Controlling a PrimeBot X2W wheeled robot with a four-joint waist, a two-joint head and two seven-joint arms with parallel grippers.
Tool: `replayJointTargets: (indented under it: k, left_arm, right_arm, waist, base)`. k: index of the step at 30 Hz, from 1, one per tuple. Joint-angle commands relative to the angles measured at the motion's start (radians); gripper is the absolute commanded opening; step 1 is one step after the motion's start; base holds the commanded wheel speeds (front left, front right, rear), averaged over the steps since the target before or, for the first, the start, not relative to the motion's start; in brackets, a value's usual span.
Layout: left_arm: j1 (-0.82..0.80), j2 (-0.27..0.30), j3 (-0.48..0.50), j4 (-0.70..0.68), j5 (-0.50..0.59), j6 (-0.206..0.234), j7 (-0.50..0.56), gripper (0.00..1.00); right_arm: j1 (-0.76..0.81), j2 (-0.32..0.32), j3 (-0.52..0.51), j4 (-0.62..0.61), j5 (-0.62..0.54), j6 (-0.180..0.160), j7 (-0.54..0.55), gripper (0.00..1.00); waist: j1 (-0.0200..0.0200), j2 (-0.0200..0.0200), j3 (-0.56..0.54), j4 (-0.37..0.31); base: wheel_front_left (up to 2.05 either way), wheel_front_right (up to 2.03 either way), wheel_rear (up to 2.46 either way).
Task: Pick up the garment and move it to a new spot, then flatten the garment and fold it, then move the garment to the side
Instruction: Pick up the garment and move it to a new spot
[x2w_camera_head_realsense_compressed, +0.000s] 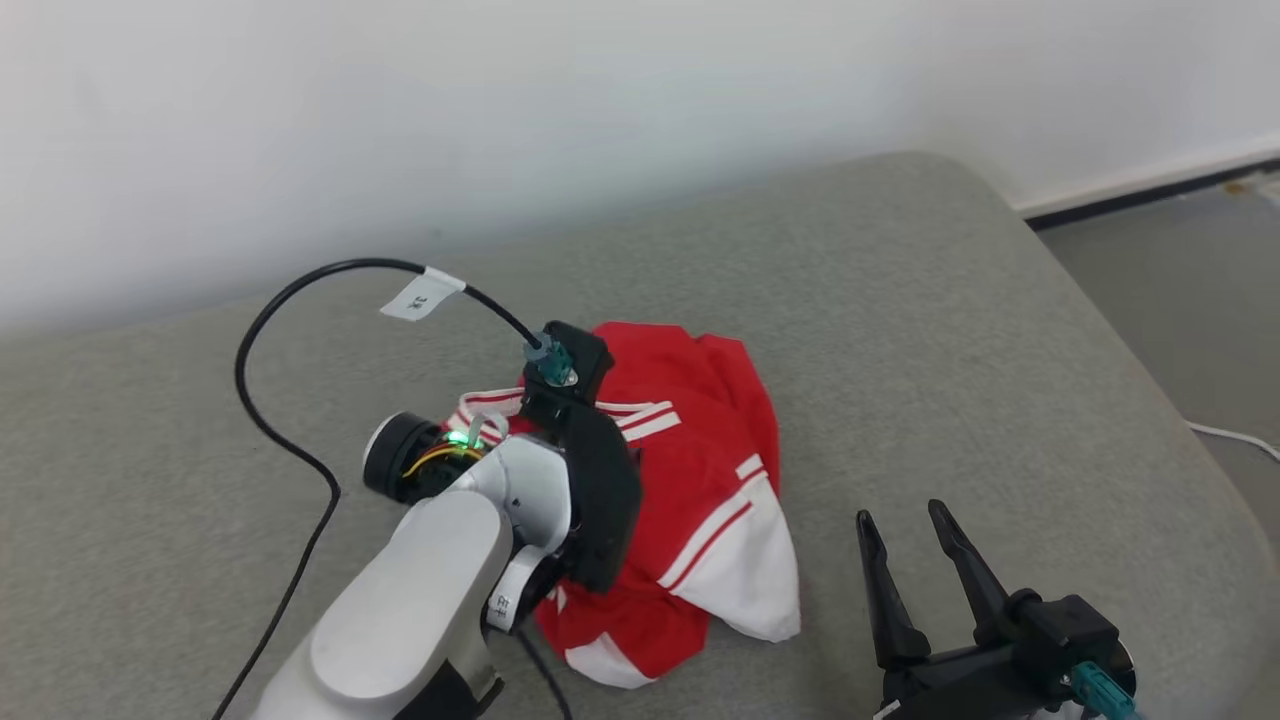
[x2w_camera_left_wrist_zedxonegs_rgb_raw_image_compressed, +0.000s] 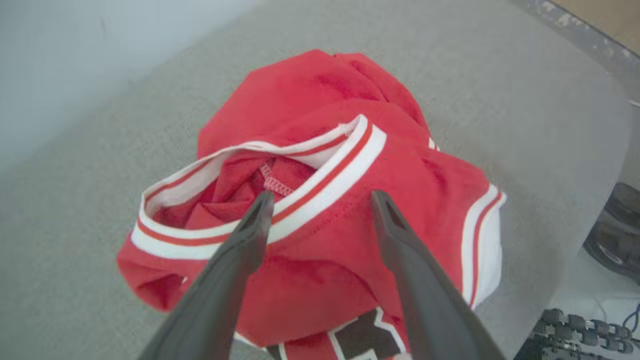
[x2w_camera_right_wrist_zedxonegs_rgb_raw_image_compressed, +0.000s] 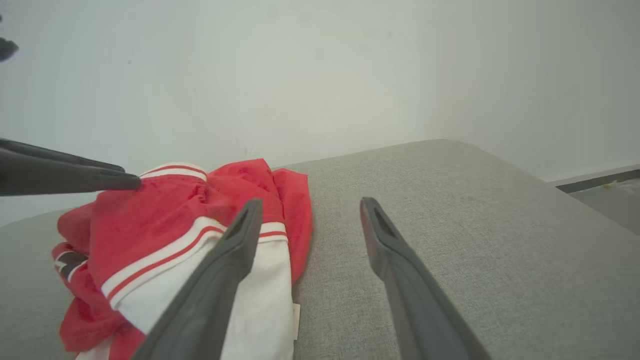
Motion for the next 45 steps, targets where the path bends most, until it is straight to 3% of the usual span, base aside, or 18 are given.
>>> replayJointTargets:
  k: [1,5,8,9,10,11,15,20,25,31,35,45]
  left_arm:
    - [-0.010,0.008,-0.001,0.005,-0.011,0.006,0.016,1.00]
    - [-0.024,0.022,-0.008,0.005,-0.026,0.015,0.127,1.00]
    - [-0.022,0.028,-0.011,-0.013,-0.019,0.023,0.136,1.00]
    - [-0.023,0.029,-0.011,-0.020,-0.016,0.023,0.127,0.96]
    - [-0.026,0.029,-0.016,-0.027,-0.012,0.016,0.118,0.05]
    - [-0.027,0.030,-0.018,-0.031,-0.009,0.011,0.108,0.00]
    - [-0.043,0.024,-0.015,-0.045,-0.004,-0.001,0.042,0.00]
    - [-0.078,-0.004,0.020,-0.069,-0.001,-0.014,-0.119,0.00]
    - [-0.128,0.005,0.067,-0.116,-0.022,-0.046,-0.222,0.00]
    - [-0.163,0.079,0.126,-0.194,-0.027,-0.077,-0.280,0.00]
    - [-0.180,0.145,0.172,-0.231,-0.015,-0.075,-0.304,0.00]
    - [-0.227,0.262,0.235,-0.243,0.030,-0.083,-0.386,0.00]
  right_arm:
    - [-0.012,0.001,0.001,0.002,0.003,-0.002,-0.005,1.00]
    - [-0.015,0.002,-0.004,0.003,0.010,-0.002,-0.008,1.00]
    - [-0.022,0.002,-0.005,-0.001,0.015,-0.002,-0.011,1.00]
    - [-0.024,0.002,-0.007,-0.001,0.016,-0.002,-0.012,1.00]
    - [-0.025,0.001,-0.010,-0.002,0.017,-0.002,-0.012,1.00]
    - [-0.027,0.001,-0.012,-0.003,0.016,-0.002,-0.012,1.00]
    - [-0.033,0.001,-0.013,0.000,0.006,-0.002,-0.014,1.00]
    - [-0.027,0.001,-0.014,0.004,-0.003,-0.002,-0.014,1.00]
    - [-0.008,0.001,-0.016,0.006,-0.017,-0.002,-0.014,1.00]
    - [0.026,0.001,-0.002,0.000,-0.026,-0.002,0.001,1.00]
    - [0.047,0.001,0.015,-0.014,-0.019,-0.002,0.011,1.00]
    - [0.043,0.001,0.055,-0.060,-0.038,-0.002,0.043,1.00]
  waist:
    - [0.0000,0.0000,0.033,-0.063]
    - [0.0000,0.0000,0.062,-0.099]
    - [0.0000,0.0000,0.088,-0.106]
    - [0.0000,0.0000,0.095,-0.105]
    - [0.0000,0.0000,0.102,-0.102]
    - [0.0000,0.0000,0.106,-0.098]
    - [0.0000,0.0000,0.111,-0.072]
    - [0.0000,0.0000,0.097,-0.019]
    - [0.0000,0.0000,0.058,0.052]
    - [0.0000,0.0000,0.007,0.184]
    - [0.0000,0.0000,-0.011,0.286]
    - [0.0000,0.0000,0.023,0.497]
  base:
    - [0.00,0.00,0.00]
    - [0.00,0.00,0.00]
    - [0.00,0.00,0.00]
    - [0.00,0.00,0.00]
    - [0.00,0.00,0.00]
    - [0.00,0.00,0.00]
    - [0.00,0.00,0.00]
    - [0.00,0.00,0.00]
    - [0.00,0.00,0.00]
    - [0.00,0.00,0.00]
    - [0.00,0.00,0.00]
    - [0.00,0.00,0.00]
